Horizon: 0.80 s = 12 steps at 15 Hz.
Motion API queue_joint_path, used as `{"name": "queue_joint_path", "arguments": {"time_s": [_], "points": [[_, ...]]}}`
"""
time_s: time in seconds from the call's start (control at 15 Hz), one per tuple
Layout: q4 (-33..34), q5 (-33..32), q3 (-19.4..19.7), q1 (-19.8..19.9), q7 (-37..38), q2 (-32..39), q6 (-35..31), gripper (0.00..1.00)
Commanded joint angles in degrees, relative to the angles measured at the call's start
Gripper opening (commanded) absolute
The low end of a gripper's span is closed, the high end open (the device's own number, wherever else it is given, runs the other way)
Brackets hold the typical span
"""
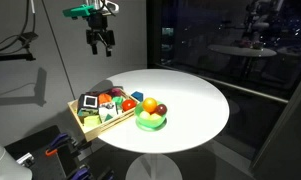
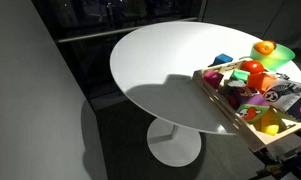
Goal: Remove the plush toy with letter D from the crate and put it on the table
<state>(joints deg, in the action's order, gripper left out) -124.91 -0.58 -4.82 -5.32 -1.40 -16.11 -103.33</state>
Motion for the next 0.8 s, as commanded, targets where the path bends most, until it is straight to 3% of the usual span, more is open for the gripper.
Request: {"name": "queue_joint_path", "arguments": {"time_s": [0.0, 0.73], "points": [[0.2, 0.0, -0.1, 0.1, 0.0, 0.0, 0.1, 1.0], [-2.5, -0.5, -0.8, -0.5, -0.7, 0.7, 0.8, 1.0]]}}
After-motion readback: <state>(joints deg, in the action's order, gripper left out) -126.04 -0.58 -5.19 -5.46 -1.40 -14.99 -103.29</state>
